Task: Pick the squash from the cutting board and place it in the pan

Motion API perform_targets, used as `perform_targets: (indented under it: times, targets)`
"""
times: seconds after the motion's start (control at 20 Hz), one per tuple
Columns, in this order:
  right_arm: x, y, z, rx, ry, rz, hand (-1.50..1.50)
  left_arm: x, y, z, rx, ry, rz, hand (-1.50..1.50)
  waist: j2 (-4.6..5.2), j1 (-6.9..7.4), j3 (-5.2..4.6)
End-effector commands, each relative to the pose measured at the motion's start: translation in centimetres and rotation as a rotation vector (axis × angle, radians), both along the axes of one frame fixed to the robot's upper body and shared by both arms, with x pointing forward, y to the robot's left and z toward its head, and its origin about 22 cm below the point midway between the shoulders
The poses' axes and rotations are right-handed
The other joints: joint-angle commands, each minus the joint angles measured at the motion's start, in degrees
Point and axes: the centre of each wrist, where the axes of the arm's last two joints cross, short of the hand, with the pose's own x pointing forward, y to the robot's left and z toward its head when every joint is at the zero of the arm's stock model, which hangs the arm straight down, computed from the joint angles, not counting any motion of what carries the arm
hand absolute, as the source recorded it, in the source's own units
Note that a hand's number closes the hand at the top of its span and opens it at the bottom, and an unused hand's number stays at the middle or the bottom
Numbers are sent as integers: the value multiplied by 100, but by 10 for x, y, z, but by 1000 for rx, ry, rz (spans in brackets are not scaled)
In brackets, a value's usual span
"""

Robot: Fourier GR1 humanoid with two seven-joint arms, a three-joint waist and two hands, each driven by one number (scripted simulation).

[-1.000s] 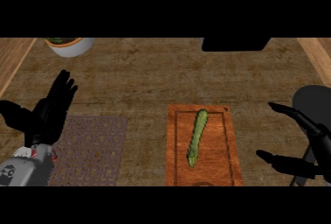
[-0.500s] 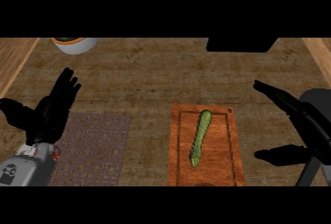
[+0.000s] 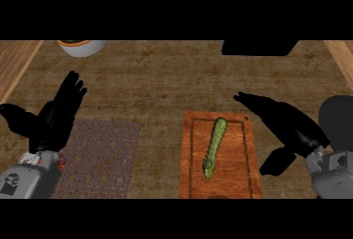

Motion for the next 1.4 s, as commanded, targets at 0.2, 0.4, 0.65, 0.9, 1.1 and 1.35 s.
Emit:
perform_targets:
  times: [0.2, 0.4, 0.65, 0.9, 1.1, 1.35]
  targets:
    - [5, 40, 3, -169, 152, 70, -150, -14, 18, 12, 5, 0, 16, 0, -21, -62, 11]
    - [-16, 60, 0, -298, 124, 84, -150, -18, 11, -2, 11, 4, 23, 0, -26, -87, 9]
    - [-40, 82, 4, -379, 41, 52, -150, -7, -4, 4, 3, -5, 30, 0, -29, -132, 10]
    - [-22, 102, 12, -321, 43, 51, -150, 5, 2, -3, -5, 5, 18, 0, -15, -115, 11]
    - [-33, 103, -6, -346, 44, 59, -150, 4, 7, 10, 1, 15, 30, 0, -18, -120, 12]
    - [6, 117, -23, -412, 100, 13, -150, -13, 6, -8, -10, 2, 20, 0, -10, -80, 12]
